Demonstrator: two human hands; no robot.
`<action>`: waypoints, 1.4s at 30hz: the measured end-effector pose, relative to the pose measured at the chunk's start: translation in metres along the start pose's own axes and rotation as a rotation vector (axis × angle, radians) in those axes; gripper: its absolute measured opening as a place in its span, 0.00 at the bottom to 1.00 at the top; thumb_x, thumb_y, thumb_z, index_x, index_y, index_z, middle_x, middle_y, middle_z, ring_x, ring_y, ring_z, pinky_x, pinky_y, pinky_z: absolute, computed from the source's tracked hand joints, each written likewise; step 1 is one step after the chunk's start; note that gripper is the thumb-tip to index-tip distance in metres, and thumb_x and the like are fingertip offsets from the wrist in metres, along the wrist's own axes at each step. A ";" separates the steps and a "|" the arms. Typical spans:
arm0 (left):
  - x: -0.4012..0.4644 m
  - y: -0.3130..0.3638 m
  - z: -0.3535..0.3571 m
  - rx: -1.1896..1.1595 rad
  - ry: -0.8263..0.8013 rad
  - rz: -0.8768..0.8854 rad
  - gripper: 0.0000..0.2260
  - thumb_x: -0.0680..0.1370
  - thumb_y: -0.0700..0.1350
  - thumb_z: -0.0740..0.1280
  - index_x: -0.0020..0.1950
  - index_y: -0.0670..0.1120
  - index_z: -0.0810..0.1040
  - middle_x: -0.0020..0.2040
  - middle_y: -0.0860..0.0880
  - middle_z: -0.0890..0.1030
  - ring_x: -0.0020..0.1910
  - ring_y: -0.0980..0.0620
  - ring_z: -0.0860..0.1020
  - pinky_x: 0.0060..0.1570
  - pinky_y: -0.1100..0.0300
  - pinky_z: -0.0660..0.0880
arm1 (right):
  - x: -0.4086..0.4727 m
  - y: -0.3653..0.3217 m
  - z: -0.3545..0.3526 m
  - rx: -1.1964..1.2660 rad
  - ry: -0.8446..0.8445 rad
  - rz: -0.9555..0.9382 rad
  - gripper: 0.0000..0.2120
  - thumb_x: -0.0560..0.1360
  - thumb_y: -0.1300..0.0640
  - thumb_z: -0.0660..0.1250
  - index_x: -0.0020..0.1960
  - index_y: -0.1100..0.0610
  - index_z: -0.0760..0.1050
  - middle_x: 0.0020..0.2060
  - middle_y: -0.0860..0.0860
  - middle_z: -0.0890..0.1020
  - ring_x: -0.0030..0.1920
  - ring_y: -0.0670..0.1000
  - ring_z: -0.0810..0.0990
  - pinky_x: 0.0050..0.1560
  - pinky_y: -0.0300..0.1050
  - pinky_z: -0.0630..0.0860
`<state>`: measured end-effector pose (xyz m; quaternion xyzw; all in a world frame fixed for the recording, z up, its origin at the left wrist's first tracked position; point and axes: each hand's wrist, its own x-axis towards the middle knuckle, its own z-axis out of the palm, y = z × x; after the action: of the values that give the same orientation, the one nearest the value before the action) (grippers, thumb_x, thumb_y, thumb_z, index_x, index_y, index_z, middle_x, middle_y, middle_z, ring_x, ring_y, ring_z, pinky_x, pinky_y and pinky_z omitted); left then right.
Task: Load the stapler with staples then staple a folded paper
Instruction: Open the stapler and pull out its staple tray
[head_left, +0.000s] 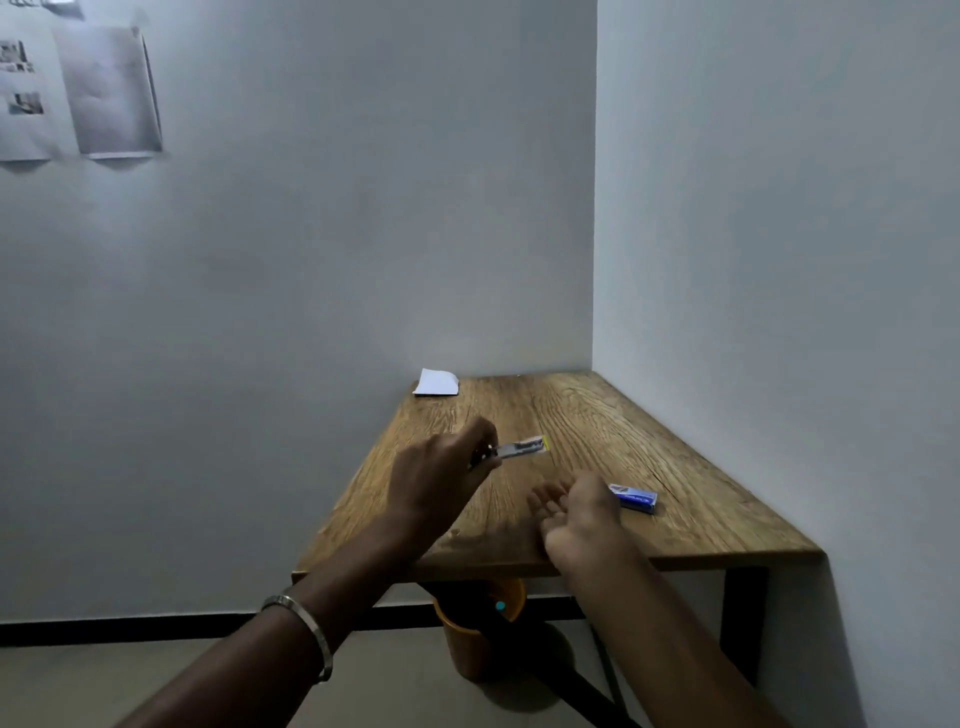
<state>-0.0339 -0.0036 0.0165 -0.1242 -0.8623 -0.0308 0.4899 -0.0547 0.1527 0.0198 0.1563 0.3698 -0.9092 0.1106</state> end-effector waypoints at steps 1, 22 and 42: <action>0.005 0.002 -0.005 0.078 0.067 0.064 0.11 0.74 0.50 0.75 0.50 0.52 0.75 0.35 0.53 0.83 0.30 0.56 0.79 0.24 0.67 0.64 | -0.004 0.000 0.002 0.062 -0.035 0.064 0.15 0.83 0.56 0.54 0.58 0.67 0.72 0.48 0.62 0.78 0.54 0.57 0.81 0.58 0.49 0.78; 0.000 0.009 -0.001 -0.201 -0.096 -0.300 0.11 0.71 0.55 0.75 0.48 0.56 0.76 0.40 0.58 0.83 0.37 0.61 0.79 0.30 0.63 0.74 | 0.004 -0.007 0.007 -0.046 -0.253 0.119 0.24 0.84 0.50 0.53 0.67 0.69 0.68 0.56 0.66 0.77 0.60 0.62 0.78 0.64 0.54 0.71; -0.012 -0.029 0.021 -0.472 -0.500 -0.478 0.12 0.69 0.56 0.76 0.47 0.59 0.76 0.47 0.57 0.85 0.46 0.63 0.82 0.43 0.64 0.79 | 0.087 -0.118 -0.015 -1.828 -0.237 -0.299 0.13 0.79 0.72 0.57 0.51 0.64 0.80 0.35 0.55 0.76 0.32 0.47 0.71 0.31 0.37 0.68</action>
<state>-0.0527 -0.0299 -0.0026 -0.0331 -0.9286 -0.3092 0.2025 -0.1698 0.2385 0.0525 -0.1344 0.9442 -0.2800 0.1095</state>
